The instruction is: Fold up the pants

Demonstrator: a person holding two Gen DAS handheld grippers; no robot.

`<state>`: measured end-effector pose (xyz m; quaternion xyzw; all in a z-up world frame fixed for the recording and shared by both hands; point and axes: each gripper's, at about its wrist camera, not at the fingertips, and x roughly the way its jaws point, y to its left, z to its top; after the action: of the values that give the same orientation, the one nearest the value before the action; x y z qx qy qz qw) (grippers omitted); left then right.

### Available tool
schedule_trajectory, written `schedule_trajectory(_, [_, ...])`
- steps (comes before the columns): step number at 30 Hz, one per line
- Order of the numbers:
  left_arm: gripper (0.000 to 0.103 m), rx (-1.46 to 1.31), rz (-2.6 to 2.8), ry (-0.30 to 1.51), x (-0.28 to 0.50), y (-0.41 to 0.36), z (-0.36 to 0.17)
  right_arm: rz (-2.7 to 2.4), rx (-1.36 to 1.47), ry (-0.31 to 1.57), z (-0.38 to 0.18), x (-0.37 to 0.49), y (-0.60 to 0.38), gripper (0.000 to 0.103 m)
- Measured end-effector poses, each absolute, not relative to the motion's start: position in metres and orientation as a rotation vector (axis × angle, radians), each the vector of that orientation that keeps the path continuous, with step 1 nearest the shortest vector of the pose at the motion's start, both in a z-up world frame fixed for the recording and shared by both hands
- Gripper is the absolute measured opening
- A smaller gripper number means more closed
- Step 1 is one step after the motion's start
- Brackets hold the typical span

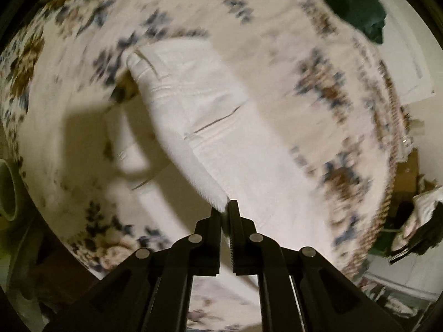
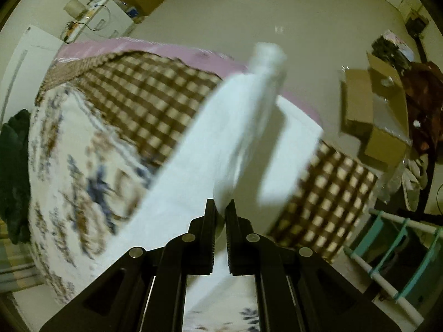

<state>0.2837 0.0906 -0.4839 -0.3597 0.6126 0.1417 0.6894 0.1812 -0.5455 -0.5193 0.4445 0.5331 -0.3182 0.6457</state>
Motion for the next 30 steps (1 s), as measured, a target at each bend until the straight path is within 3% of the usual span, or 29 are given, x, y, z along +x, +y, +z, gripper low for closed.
schedule_trajectory(4, [0.007, -0.799, 0.345, 1.392, 0.257, 0.088, -0.521, -0.718, 1.014, 1.249, -0.565, 0.149, -0.542, 0.008])
schedule_trajectory(5, [0.008, -0.802, 0.346, 1.384, 0.251, 0.088, -0.525, -0.717, 1.015, 1.267, -0.575, 0.144, -0.543, 0.013])
schedule_trajectory(7, [0.009, -0.783, 0.344, 1.382, 0.241, 0.082, -0.531, -0.718, 1.039, 1.296, -0.591, 0.134, -0.546, 0.025])
schedule_trajectory(9, [0.021, -0.734, 0.332, 1.386, 0.234, 0.073, -0.531, -0.713, 1.038, 1.315, -0.598, 0.121, -0.551, 0.060])
schedule_trajectory(10, [0.025, -0.724, 0.329, 1.388, 0.233, 0.072, -0.530, -0.703, 1.040, 1.302, -0.597, 0.114, -0.554, 0.061])
schedule_trajectory(15, [0.071, -0.573, 0.326, 1.333, 0.221, 0.045, -0.515, -0.707, 1.030, 1.165, -0.579, 0.089, -0.588, 0.062])
schedule_trajectory(24, [0.074, -0.399, 0.220, 1.306, 0.251, -0.041, -0.512, -0.628, 0.823, 1.170, -0.574, 0.165, -0.664, 0.062])
schedule_trajectory(26, [0.084, -0.366, 0.200, 1.314, 0.261, -0.059, -0.515, -0.590, 0.798, 1.209, -0.584, 0.184, -0.674, 0.062])
schedule_trajectory(28, [0.085, -0.335, 0.197, 1.321, 0.269, -0.072, -0.516, -0.559, 0.770, 1.258, -0.596, 0.200, -0.677, 0.053])
schedule_trajectory(29, [0.085, -0.327, 0.199, 1.324, 0.273, -0.077, -0.516, -0.548, 0.744, 1.263, -0.598, 0.204, -0.675, 0.011])
schedule_trajectory(30, [0.085, -0.321, 0.201, 1.325, 0.275, -0.082, -0.516, -0.536, 0.690, 1.285, -0.599, 0.209, -0.673, 0.005])
